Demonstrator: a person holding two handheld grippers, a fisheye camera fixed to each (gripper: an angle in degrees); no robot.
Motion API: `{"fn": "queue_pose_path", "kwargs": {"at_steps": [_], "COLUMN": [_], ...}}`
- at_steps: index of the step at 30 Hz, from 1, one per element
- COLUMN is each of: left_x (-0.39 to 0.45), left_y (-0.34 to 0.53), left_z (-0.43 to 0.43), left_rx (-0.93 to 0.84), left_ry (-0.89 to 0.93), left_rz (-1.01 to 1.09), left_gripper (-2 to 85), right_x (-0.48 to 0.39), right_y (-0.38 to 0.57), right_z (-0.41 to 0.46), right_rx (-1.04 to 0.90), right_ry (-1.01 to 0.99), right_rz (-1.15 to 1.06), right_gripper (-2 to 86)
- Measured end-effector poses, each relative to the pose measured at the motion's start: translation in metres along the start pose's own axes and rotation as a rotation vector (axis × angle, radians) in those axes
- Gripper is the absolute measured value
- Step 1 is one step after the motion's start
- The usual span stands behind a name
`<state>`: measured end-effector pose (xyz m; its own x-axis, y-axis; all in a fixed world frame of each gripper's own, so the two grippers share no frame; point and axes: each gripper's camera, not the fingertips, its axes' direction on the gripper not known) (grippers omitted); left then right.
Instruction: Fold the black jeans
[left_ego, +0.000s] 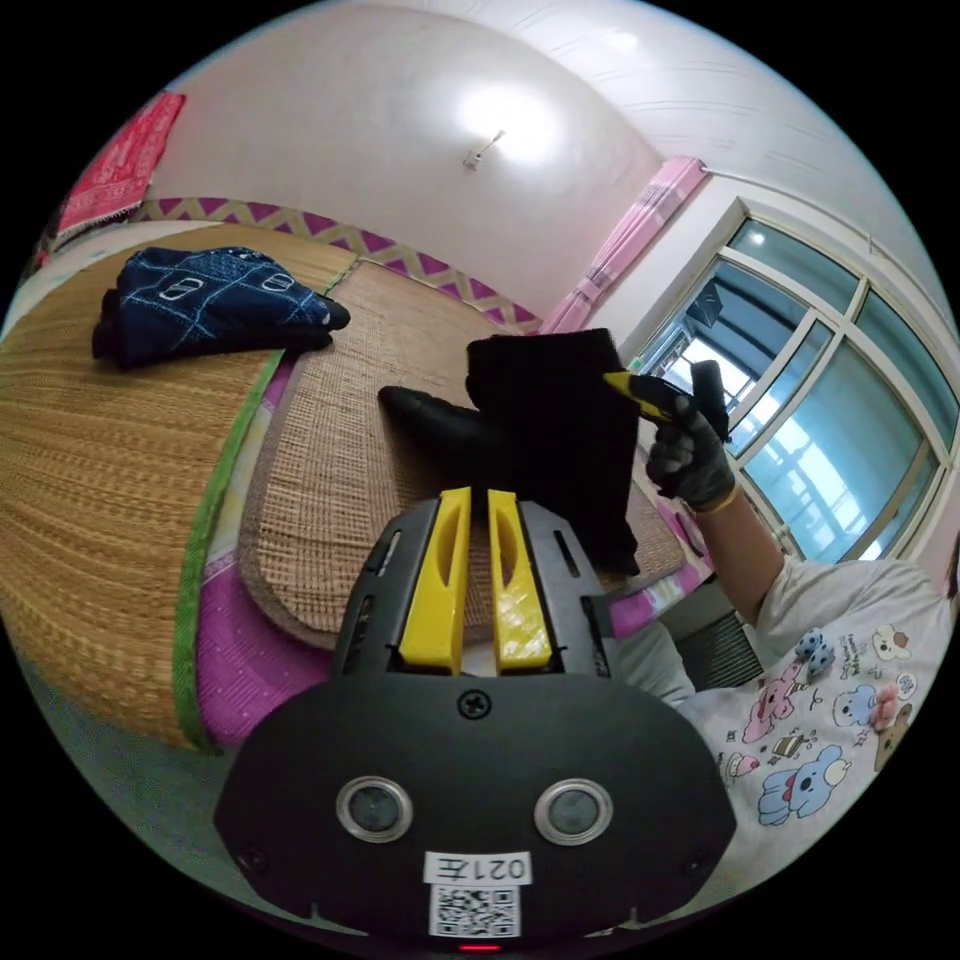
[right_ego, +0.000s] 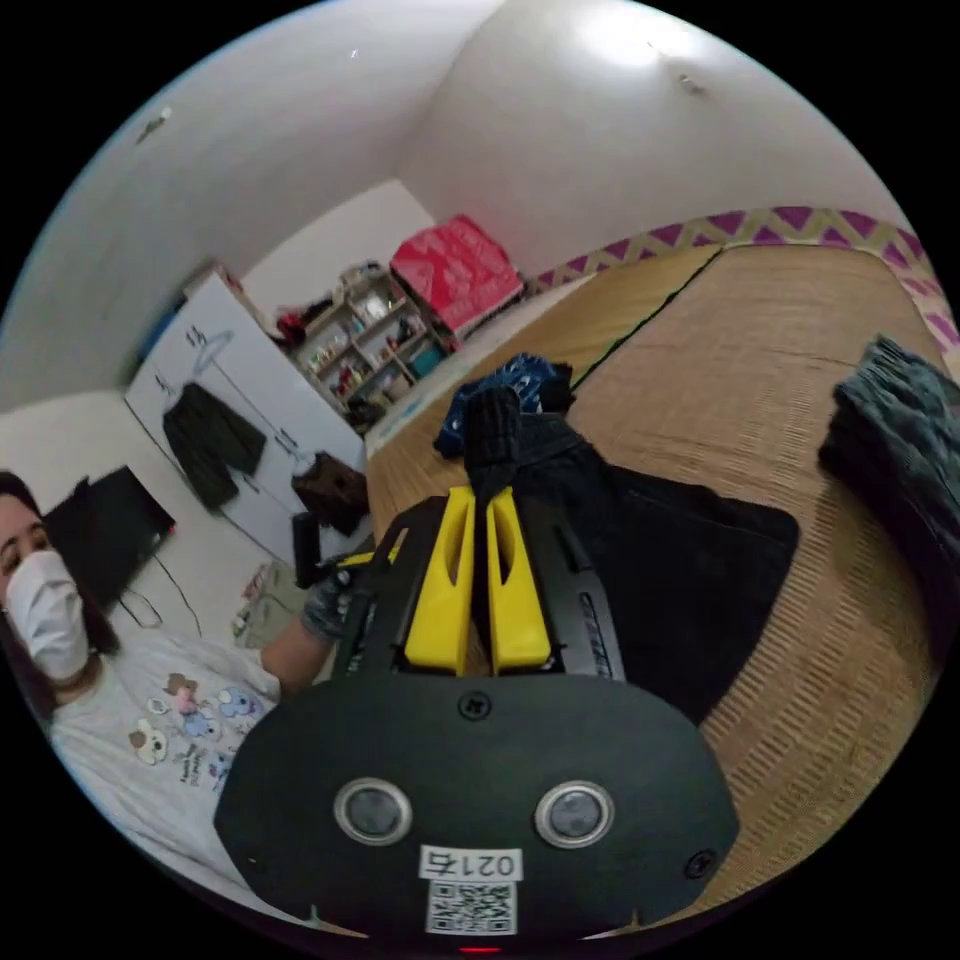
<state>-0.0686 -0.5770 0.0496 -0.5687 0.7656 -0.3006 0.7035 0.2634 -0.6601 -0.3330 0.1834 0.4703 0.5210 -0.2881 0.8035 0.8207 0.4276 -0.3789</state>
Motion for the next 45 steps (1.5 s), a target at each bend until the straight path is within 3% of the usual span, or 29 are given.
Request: {"fn": "queue_pose_path", "kwargs": {"at_steps": [4,8,11,16,18,20,23,27,30,32,36,38,42,45], "left_x": [-0.007,0.001,0.018,0.058,0.075,0.093,0.128,0.180,0.202,0.205,0.191,0.175,0.104,0.043], "left_y": [-0.010,-0.014,-0.015,-0.015,-0.014,-0.013,-0.011,-0.009,-0.008,-0.012,-0.025,-0.040,-0.085,-0.111], "left_z": [0.033,0.053,0.076,0.132,0.145,0.158,0.183,0.233,0.265,0.281,0.301,0.292,0.210,0.122], "left_rx": [-0.004,0.000,-0.050,-0.203,-0.235,-0.270,-0.308,-0.326,-0.334,-0.366,-0.419,-0.417,-0.181,-0.020], "left_ry": [0.080,0.118,0.120,0.172,0.177,0.172,0.149,-0.013,-0.103,-0.094,-0.185,-0.100,0.074,0.014], "left_rz": [-0.074,-0.063,-0.013,0.091,0.141,0.206,0.350,0.601,0.725,0.727,0.669,0.576,0.283,0.220], "left_gripper": [6.5,5.5,5.0,4.9,4.7,4.8,6.8,9.3,10.3,10.5,1.9,0.2,-0.7,-0.9], "right_x": [0.037,0.071,0.117,0.204,0.205,0.192,0.189,0.186,0.153,0.112,0.057,0.026,-0.017,-0.033], "right_y": [0.051,0.145,0.224,0.327,0.338,0.322,0.314,0.313,0.311,0.301,0.274,0.253,0.225,0.209], "right_z": [-0.149,-0.288,-0.338,-0.343,-0.351,-0.355,-0.357,-0.352,-0.351,-0.342,-0.310,-0.287,-0.247,-0.214], "right_rx": [0.277,0.502,0.551,0.543,0.642,0.564,0.538,0.512,0.502,0.460,0.360,0.306,0.250,0.172], "right_ry": [-0.003,0.168,0.278,0.193,0.080,0.195,0.215,0.200,0.366,0.595,0.793,0.865,0.931,0.877], "right_rz": [0.124,0.274,0.491,0.856,0.842,0.824,0.827,0.827,0.781,0.698,0.492,0.351,0.086,-0.081], "right_gripper": [-0.2,-0.3,-0.2,-0.1,-0.1,0.0,0.4,2.3,5.9,6.7,7.0,6.8,5.6,4.9]}}
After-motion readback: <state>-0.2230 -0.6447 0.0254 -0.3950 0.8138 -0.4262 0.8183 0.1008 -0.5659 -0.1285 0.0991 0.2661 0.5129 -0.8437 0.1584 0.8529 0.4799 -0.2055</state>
